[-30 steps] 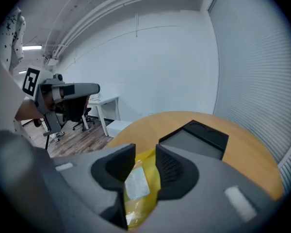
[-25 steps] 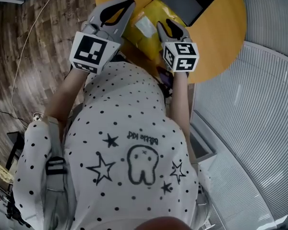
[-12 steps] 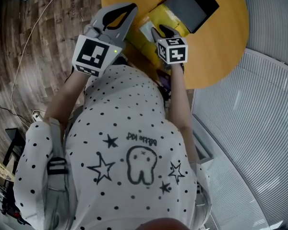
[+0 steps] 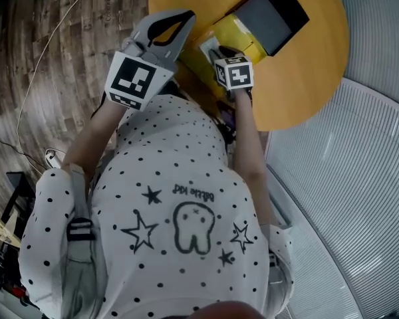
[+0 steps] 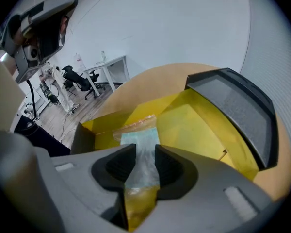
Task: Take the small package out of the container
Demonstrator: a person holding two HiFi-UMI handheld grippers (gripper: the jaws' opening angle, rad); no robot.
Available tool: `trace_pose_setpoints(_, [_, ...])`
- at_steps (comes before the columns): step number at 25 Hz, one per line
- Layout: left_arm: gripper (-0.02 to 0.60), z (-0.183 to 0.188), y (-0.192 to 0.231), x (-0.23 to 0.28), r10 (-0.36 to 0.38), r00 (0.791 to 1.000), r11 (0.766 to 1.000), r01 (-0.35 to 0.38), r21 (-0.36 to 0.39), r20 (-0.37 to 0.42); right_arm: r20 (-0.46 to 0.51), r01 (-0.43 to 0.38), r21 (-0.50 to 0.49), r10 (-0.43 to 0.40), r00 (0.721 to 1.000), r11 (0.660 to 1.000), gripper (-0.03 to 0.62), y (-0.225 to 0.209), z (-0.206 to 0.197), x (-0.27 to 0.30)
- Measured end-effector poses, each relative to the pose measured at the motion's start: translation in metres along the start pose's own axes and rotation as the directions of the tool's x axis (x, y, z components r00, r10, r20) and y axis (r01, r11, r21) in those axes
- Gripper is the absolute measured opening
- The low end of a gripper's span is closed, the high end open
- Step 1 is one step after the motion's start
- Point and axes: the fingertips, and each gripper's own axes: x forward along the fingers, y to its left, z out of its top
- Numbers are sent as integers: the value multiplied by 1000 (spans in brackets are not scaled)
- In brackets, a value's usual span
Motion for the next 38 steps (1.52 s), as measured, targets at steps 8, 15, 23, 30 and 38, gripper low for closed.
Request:
trace_pose_setpoints(8, [9, 1, -2, -3, -15, 1000, 999, 15, 30, -27, -28, 65, -110, -68, 997, 992, 101, 6, -4, -2])
trace_pose_setpoints(15, [9, 3, 0, -3, -6, 1000, 1000, 6, 19, -15, -2, 88, -113, -89, 996, 990, 3, 8, 3, -1])
trace_pose_setpoints(23, [9, 3, 3, -10, -4, 1000, 1000, 4, 29, -6, 22, 112, -104, -111, 994, 988, 3, 7, 9, -10])
trace_pose_setpoints(30, [9, 3, 4, -13, -5, 1000, 1000, 5, 24, -1, 82, 151, -84, -144, 986, 985, 3, 0, 18, -22])
trace_pose_setpoints(38, [9, 7, 6, -17, -9, 1000, 1000, 8, 20, 13, 227, 181, 12, -179, 957, 983, 3, -10, 50, -51])
